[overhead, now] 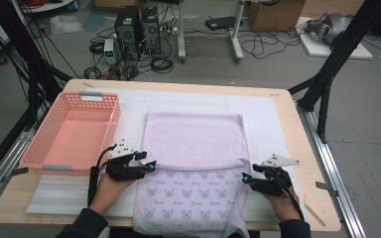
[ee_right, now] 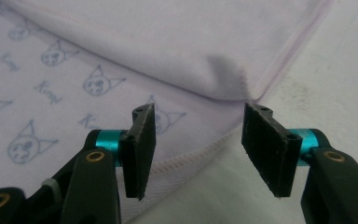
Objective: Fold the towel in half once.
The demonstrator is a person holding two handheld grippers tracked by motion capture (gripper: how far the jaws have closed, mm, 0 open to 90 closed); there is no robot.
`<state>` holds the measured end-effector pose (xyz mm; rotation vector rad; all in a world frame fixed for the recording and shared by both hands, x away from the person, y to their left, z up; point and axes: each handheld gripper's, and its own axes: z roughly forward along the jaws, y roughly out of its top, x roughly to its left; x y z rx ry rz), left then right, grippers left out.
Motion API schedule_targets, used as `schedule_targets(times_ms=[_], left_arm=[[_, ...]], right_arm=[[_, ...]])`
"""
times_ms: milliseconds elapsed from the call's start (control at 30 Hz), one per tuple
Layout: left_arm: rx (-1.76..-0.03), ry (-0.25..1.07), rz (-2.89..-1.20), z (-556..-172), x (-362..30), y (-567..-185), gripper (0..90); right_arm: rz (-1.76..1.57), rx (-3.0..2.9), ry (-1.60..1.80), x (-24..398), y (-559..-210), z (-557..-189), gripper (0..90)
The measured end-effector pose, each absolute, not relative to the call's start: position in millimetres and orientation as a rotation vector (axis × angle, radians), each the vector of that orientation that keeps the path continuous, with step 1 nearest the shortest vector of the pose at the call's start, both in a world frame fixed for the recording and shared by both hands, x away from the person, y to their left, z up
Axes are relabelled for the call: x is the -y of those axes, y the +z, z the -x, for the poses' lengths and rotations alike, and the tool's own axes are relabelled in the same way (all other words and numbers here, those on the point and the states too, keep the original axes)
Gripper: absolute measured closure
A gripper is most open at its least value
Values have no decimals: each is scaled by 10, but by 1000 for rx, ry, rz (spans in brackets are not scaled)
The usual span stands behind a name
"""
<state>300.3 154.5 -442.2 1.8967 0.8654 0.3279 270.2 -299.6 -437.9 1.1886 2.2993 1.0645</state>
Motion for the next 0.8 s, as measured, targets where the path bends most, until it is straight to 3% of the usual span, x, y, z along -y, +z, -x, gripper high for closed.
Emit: schedule_targets(times_ms=[233,467,633,800], left_arm=[[-835,337,-1993,-2969,-1443,-4496,624],[-842,355,-2012,-2970,-1428,-4497,709],[-830,365,-2019,-2959,-1423,-4493,856],[-836,343,-1969,-2947,-1473,-4466,860]], right_arm=[[-1182,-2341,819,2946,-4358,-2632,458],[-1201,-2329,599,3210,-4271,-2532,482],[-1238,-2221,939,3313,-4209,-2544,470],[-1193,-2137,1144,3146,-4229,-2711,485]])
